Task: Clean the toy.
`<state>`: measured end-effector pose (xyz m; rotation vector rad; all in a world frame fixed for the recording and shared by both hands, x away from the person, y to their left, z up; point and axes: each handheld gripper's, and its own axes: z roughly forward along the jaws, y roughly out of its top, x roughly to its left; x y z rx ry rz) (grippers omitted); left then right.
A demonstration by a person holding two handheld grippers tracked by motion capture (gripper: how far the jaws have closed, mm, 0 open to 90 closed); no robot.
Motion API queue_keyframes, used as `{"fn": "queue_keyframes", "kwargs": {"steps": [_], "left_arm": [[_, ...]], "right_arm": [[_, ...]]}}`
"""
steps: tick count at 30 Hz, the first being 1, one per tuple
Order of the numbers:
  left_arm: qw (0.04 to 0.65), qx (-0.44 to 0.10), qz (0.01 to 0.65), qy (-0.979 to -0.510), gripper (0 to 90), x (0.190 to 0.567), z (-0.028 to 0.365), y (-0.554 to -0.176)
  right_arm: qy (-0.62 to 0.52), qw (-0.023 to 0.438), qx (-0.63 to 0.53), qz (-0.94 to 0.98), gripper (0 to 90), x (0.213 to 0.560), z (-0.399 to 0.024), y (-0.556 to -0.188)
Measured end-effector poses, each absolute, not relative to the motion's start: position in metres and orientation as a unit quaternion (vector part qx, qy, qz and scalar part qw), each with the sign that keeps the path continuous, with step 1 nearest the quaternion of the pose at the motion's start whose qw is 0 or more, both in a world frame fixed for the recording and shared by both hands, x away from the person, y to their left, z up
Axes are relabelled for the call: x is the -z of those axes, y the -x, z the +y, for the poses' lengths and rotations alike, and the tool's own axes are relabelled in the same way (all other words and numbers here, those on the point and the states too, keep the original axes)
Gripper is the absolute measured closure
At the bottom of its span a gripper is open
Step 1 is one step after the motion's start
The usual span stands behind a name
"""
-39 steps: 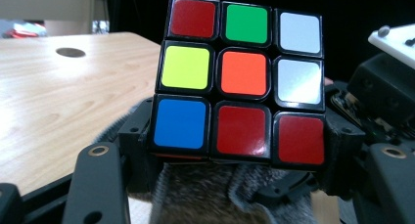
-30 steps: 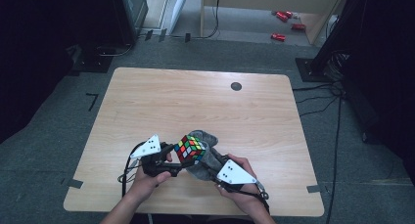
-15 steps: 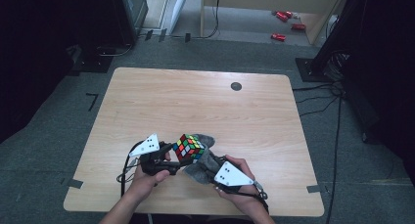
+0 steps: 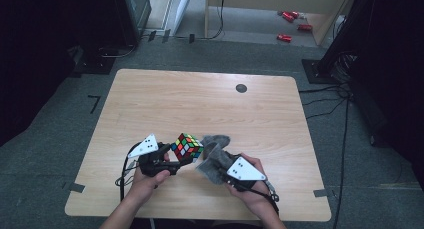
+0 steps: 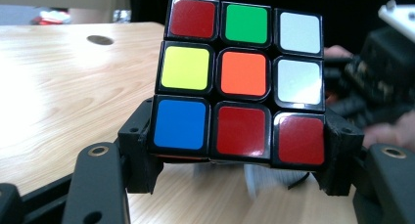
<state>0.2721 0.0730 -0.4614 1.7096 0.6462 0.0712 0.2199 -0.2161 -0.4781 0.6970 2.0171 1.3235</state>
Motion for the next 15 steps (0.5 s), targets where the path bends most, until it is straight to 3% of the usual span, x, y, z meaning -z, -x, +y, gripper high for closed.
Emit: {"fn": "queue_keyframes", "kwargs": {"steps": [7, 9, 13, 15], "left_arm": [[0.571, -0.066, 0.305, -0.760, 33.7, 0.467, 0.069, -0.274], [0.563, -0.071, 0.306, -0.764, 33.7, 0.468, 0.068, -0.274], [0.557, -0.075, 0.309, -0.767, 33.7, 0.469, 0.067, -0.274], [0.556, -0.076, 0.312, -0.767, 33.6, 0.469, 0.068, -0.275]], "right_arm": [[-0.424, 0.332, -0.446, 0.715, 55.2, 0.491, -0.251, -0.240], [-0.437, 0.318, -0.442, 0.716, 47.9, 0.495, -0.255, -0.243], [-0.459, 0.306, -0.443, 0.707, 24.0, 0.494, -0.257, -0.246], [-0.463, 0.308, -0.452, 0.697, 18.2, 0.488, -0.256, -0.245]]}}
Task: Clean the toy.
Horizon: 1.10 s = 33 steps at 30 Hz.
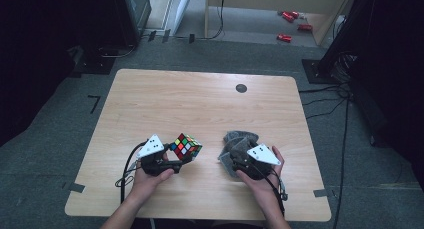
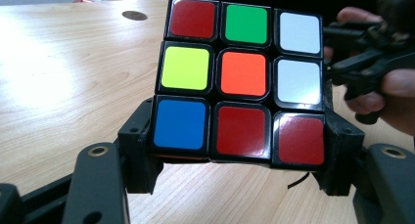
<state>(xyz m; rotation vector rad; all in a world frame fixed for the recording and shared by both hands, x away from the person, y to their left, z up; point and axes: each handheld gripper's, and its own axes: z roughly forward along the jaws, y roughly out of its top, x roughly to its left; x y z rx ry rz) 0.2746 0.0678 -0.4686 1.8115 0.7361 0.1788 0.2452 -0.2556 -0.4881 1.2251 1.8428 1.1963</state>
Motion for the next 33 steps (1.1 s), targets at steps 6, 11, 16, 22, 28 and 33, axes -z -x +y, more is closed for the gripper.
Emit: {"fn": "queue_keyframes", "kwargs": {"steps": [6, 11, 16, 22, 28, 33], "left_arm": [[0.551, -0.081, 0.320, -0.766, 33.7, 0.467, 0.070, -0.276], [0.540, -0.086, 0.320, -0.774, 33.6, 0.462, 0.063, -0.272], [0.538, -0.064, 0.304, -0.783, 33.6, 0.457, 0.058, -0.270], [0.545, -0.030, 0.299, -0.782, 33.6, 0.455, 0.050, -0.267], [0.545, -0.007, 0.288, -0.787, 33.6, 0.455, 0.040, -0.263], [0.548, 0.013, 0.285, -0.786, 33.5, 0.456, 0.037, -0.263]], "right_arm": [[-0.418, 0.343, -0.486, 0.687, 15.2, 0.472, -0.251, -0.235], [-0.342, 0.341, -0.509, 0.712, 16.8, 0.471, -0.232, -0.227], [-0.263, 0.336, -0.522, 0.739, 17.3, 0.479, -0.210, -0.220], [-0.215, 0.331, -0.533, 0.749, 17.2, 0.486, -0.196, -0.215], [-0.193, 0.352, -0.520, 0.754, 18.6, 0.490, -0.185, -0.213], [-0.187, 0.373, -0.516, 0.748, 27.2, 0.491, -0.181, -0.210]]}}
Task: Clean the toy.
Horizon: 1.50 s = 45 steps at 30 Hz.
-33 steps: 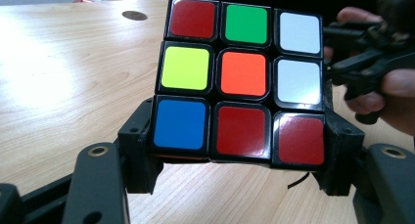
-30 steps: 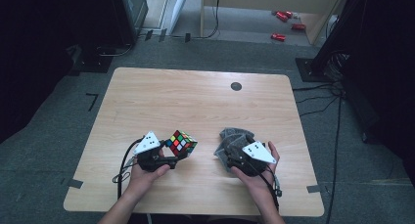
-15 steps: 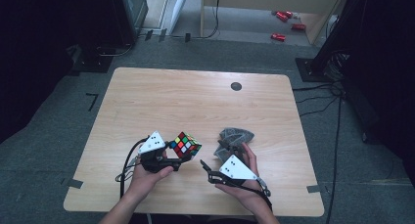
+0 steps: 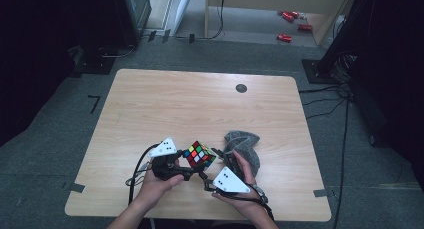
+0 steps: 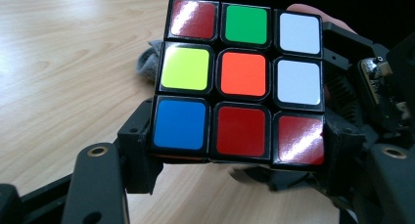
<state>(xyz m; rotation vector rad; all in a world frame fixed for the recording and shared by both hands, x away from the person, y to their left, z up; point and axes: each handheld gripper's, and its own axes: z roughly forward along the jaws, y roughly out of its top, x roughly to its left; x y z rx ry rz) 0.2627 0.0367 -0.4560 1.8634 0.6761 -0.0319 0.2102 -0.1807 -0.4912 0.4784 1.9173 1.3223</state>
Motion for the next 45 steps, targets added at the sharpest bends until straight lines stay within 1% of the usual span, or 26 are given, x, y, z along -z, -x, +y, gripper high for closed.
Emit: {"fn": "queue_keyframes", "kwargs": {"steps": [1, 2, 4, 6, 7, 9, 12, 16, 20, 23, 26, 30, 37, 45], "left_arm": [[0.549, 0.016, 0.287, -0.785, 33.5, 0.456, 0.037, -0.263], [0.550, 0.019, 0.290, -0.783, 33.4, 0.456, 0.037, -0.264], [0.551, 0.028, 0.290, -0.782, 33.1, 0.457, 0.038, -0.265], [0.554, 0.033, 0.288, -0.781, 32.3, 0.458, 0.039, -0.266], [0.558, 0.034, 0.285, -0.779, 30.6, 0.457, 0.040, -0.267], [0.563, 0.020, 0.279, -0.778, 26.8, 0.455, 0.042, -0.267], [0.567, -0.010, 0.283, -0.773, 21.3, 0.453, 0.049, -0.269], [0.569, -0.023, 0.292, -0.768, 18.5, 0.454, 0.059, -0.274], [0.567, -0.037, 0.285, -0.772, 18.2, 0.456, 0.062, -0.275], [0.558, -0.074, 0.266, -0.783, 17.6, 0.460, 0.059, -0.272], [0.551, -0.092, 0.251, -0.791, 17.5, 0.463, 0.055, -0.269], [0.542, -0.130, 0.216, -0.802, 17.8, 0.467, 0.047, -0.262], [0.533, -0.175, 0.175, -0.809, 18.0, 0.474, 0.037, -0.254], [0.531, -0.220, 0.144, -0.806, 17.9, 0.478, 0.031, -0.250]], "right_arm": [[-0.184, 0.379, -0.514, 0.747, 29.0, 0.491, -0.181, -0.210], [-0.179, 0.381, -0.514, 0.747, 32.7, 0.491, -0.181, -0.210], [-0.176, 0.386, -0.512, 0.747, 33.1, 0.492, -0.180, -0.208], [-0.178, 0.381, -0.512, 0.749, 33.3, 0.491, -0.181, -0.208], [-0.179, 0.379, -0.510, 0.751, 33.4, 0.491, -0.181, -0.209], [-0.187, 0.369, -0.507, 0.756, 33.8, 0.492, -0.182, -0.210], [-0.204, 0.367, -0.494, 0.761, 33.9, 0.494, -0.186, -0.213], [-0.251, 0.353, -0.496, 0.752, 33.9, 0.492, -0.200, -0.221], [-0.283, 0.333, -0.510, 0.741, 33.9, 0.484, -0.214, -0.225], [-0.310, 0.307, -0.525, 0.731, 33.9, 0.478, -0.220, -0.225], [-0.331, 0.279, -0.535, 0.726, 33.9, 0.473, -0.221, -0.224], [-0.339, 0.256, -0.542, 0.725, 33.9, 0.467, -0.218, -0.221], [-0.344, 0.230, -0.549, 0.726, 34.0, 0.464, -0.212, -0.218], [-0.350, 0.206, -0.554, 0.727, 34.2, 0.464, -0.207, -0.217]]}}
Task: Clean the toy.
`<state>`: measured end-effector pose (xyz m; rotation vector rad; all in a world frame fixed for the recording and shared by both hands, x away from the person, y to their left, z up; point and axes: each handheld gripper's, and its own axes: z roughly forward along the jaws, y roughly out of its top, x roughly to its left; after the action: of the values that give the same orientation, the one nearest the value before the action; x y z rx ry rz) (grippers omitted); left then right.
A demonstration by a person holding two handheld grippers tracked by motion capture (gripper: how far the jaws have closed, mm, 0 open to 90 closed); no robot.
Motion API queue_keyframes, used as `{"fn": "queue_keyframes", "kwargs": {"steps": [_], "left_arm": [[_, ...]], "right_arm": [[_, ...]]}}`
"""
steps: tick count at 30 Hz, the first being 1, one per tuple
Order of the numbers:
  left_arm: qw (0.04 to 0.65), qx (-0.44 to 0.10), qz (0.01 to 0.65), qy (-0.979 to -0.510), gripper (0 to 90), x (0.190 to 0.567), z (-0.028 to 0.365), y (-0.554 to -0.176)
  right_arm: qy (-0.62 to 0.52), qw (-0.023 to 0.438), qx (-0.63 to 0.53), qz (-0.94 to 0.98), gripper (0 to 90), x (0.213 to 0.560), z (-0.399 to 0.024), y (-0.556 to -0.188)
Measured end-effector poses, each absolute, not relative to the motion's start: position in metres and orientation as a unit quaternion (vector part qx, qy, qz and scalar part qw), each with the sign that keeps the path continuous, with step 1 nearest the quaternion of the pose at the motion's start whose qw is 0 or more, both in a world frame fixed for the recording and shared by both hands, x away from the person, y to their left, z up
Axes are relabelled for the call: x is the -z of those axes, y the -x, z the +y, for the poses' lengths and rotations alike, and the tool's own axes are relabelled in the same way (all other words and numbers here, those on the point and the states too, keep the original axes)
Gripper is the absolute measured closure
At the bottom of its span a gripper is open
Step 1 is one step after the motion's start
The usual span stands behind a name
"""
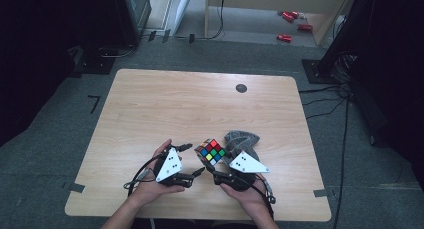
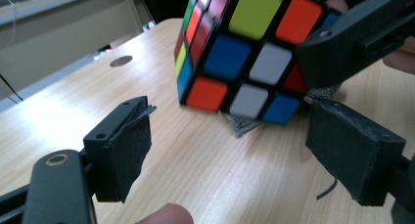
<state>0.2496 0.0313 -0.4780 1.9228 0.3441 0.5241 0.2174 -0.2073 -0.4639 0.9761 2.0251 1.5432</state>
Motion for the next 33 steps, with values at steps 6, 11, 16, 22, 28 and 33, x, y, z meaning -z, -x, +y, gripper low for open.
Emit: {"fn": "queue_keyframes", "kwargs": {"steps": [6, 11, 16, 22, 28, 33], "left_arm": [[0.526, -0.238, 0.125, -0.807, 17.8, 0.480, 0.027, -0.246], [0.515, -0.248, 0.120, -0.811, 17.3, 0.483, 0.022, -0.243], [0.506, -0.264, 0.112, -0.813, 17.1, 0.486, 0.016, -0.240], [0.511, -0.275, 0.116, -0.806, 28.9, 0.484, 0.020, -0.238], [0.511, -0.279, 0.116, -0.805, 31.3, 0.484, 0.020, -0.237], [0.513, -0.280, 0.122, -0.803, 32.5, 0.484, 0.022, -0.237]], "right_arm": [[-0.357, 0.189, -0.555, 0.727, 34.3, 0.464, -0.204, -0.217], [-0.368, 0.169, -0.560, 0.723, 34.3, 0.465, -0.203, -0.217], [-0.370, 0.157, -0.566, 0.720, 34.4, 0.463, -0.200, -0.216], [-0.376, 0.135, -0.568, 0.720, 34.3, 0.465, -0.198, -0.217], [-0.389, 0.103, -0.575, 0.712, 34.0, 0.468, -0.200, -0.221], [-0.389, 0.102, -0.587, 0.703, 30.3, 0.468, -0.202, -0.222]]}}
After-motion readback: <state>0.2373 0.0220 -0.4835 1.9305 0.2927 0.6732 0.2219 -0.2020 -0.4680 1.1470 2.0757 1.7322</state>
